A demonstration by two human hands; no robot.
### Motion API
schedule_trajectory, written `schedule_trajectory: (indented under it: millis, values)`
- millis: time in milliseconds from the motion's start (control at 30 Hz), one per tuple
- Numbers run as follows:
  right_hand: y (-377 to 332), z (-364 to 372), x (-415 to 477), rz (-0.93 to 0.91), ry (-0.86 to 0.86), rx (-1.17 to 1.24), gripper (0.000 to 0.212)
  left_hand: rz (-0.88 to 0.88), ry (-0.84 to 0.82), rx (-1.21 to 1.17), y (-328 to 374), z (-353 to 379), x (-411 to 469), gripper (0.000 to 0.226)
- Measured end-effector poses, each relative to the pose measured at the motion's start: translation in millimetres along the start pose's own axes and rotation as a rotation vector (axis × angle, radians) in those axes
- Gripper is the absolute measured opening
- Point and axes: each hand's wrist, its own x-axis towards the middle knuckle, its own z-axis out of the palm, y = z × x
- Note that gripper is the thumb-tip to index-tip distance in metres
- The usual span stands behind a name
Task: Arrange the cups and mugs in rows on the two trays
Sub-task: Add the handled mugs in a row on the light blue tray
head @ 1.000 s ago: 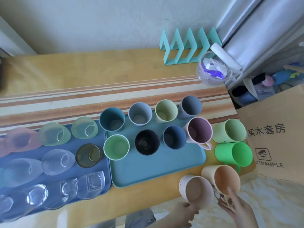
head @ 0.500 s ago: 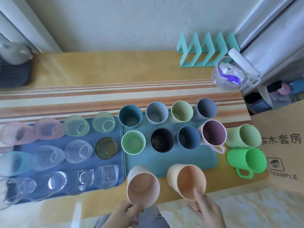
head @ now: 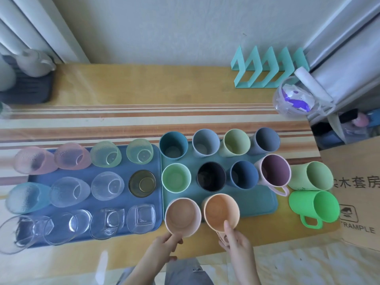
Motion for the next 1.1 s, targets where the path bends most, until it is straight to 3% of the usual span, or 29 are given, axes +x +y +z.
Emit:
schedule_trajectory:
  millis: [367,500,800,1000,1100]
  values:
    - [1,6,7,0.020,-0.067,-0.024,0.033,-0.035,0.041,-0.066,3,-8,6,0.047]
    - [3,6,9,0.032,-0.087,-0.042,0.049,-0.024,0.043,-0.030,7,-8,5,0.038]
    - [-2,3,9,-0.002,-0.119,-0.180,0.050,0.027,0.080,0.137,1,-10,11,0.040]
    - [-15,2,-1,0.029,-0.117,-0.227,0.078,-0.013,0.099,0.087,0,-8,6,0.037]
    - [-17,-11,-9,-0.057,-0.058,-0.334,0.072,0.011,0.119,0.095,5,-11,-9,0.036]
